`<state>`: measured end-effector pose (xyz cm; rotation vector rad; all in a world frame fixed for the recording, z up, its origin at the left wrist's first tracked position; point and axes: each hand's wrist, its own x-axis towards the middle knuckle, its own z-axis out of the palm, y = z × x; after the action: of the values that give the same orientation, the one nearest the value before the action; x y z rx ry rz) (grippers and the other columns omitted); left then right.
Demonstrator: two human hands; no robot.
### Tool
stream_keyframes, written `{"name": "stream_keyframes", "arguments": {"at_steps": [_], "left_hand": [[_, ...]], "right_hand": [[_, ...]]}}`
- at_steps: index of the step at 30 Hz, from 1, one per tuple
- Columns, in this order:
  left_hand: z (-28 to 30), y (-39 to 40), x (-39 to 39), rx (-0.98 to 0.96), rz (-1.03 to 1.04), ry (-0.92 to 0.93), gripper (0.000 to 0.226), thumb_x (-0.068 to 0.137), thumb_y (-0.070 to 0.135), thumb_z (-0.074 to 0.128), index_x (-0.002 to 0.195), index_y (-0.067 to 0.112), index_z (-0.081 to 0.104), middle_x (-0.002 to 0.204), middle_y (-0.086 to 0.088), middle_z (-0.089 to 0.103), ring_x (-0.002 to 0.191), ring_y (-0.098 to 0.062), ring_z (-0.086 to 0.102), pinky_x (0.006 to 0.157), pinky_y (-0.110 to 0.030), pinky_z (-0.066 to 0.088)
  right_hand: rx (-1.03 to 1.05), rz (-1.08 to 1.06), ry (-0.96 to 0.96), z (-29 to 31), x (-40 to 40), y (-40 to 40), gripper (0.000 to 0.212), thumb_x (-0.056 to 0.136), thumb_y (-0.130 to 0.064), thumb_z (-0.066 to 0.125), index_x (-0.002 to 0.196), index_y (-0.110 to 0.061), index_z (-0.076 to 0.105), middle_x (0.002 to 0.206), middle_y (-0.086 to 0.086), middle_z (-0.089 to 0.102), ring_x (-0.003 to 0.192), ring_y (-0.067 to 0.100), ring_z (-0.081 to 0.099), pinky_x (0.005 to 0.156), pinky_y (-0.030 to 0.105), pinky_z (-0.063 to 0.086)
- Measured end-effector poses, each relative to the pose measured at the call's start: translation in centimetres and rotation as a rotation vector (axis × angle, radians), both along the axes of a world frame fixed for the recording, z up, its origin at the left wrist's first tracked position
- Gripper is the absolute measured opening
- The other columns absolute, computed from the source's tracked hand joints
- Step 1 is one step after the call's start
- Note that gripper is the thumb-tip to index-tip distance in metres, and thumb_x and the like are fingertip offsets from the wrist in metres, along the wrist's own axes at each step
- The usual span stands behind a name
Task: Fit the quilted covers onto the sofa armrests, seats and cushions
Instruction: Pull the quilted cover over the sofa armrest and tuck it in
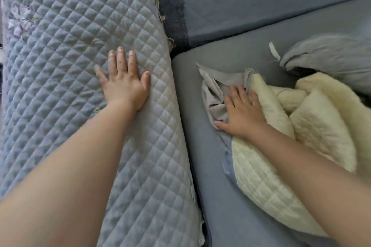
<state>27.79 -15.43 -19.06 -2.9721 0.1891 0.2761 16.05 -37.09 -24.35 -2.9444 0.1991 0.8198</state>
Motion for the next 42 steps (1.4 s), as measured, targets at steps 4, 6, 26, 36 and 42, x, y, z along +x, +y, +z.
{"name": "stream_keyframes", "arguments": {"at_steps": [4,6,26,36,42], "left_hand": [[-0.5,-0.3,-4.7,-0.023,-0.012,0.088,0.072,0.093,0.055,0.018,0.147,0.016,-0.009,0.154,-0.008,-0.018,0.142,-0.021,-0.019,0.113,-0.047,-0.012],[-0.3,0.1,-7.3,-0.022,-0.062,0.128,0.075,0.091,0.057,0.022,0.147,0.018,-0.008,0.154,-0.009,-0.018,0.142,-0.022,-0.019,0.114,-0.044,-0.012],[0.7,7.6,-30.9,-0.214,-0.251,0.258,0.089,0.065,0.057,-0.009,0.146,0.03,0.016,0.156,0.008,0.002,0.144,-0.014,-0.007,0.107,-0.029,-0.019],[-0.4,10.1,-39.9,-0.359,-0.031,0.141,0.092,0.064,0.064,-0.005,0.147,0.026,0.007,0.138,0.018,-0.02,0.129,0.001,-0.023,0.1,-0.018,-0.031],[-0.5,10.6,-42.8,-0.367,-0.115,0.092,0.077,0.078,0.056,0.026,0.132,0.006,0.048,0.143,-0.009,0.039,0.134,-0.019,0.027,0.108,-0.034,0.005]], "right_hand": [[0.009,0.044,0.043,0.7,-2.3,0.6,0.094,0.083,-0.066,0.039,0.147,-0.014,-0.006,0.154,0.01,-0.016,0.142,0.025,-0.017,0.114,0.044,-0.008],[-0.031,0.037,0.054,1.3,-4.2,0.8,0.09,0.084,-0.057,0.048,0.148,-0.021,-0.004,0.153,0.013,-0.021,0.141,0.03,-0.018,0.115,0.042,-0.008],[0.111,0.032,-0.134,2.6,-20.6,7.2,0.026,0.079,-0.007,0.056,0.104,0.002,0.059,0.152,0.025,0.004,0.141,0.04,0.006,0.115,0.046,0.012],[0.258,0.39,0.149,0.0,-28.0,11.5,0.047,0.092,-0.021,0.04,0.137,-0.007,0.037,0.149,0.007,0.027,0.141,0.021,0.015,0.116,0.033,0.007],[0.582,-0.167,0.113,0.3,-28.7,14.7,0.037,0.095,-0.026,0.028,0.084,0.0,0.053,0.107,0.025,0.058,0.101,0.033,0.052,0.069,0.03,0.026]]}}
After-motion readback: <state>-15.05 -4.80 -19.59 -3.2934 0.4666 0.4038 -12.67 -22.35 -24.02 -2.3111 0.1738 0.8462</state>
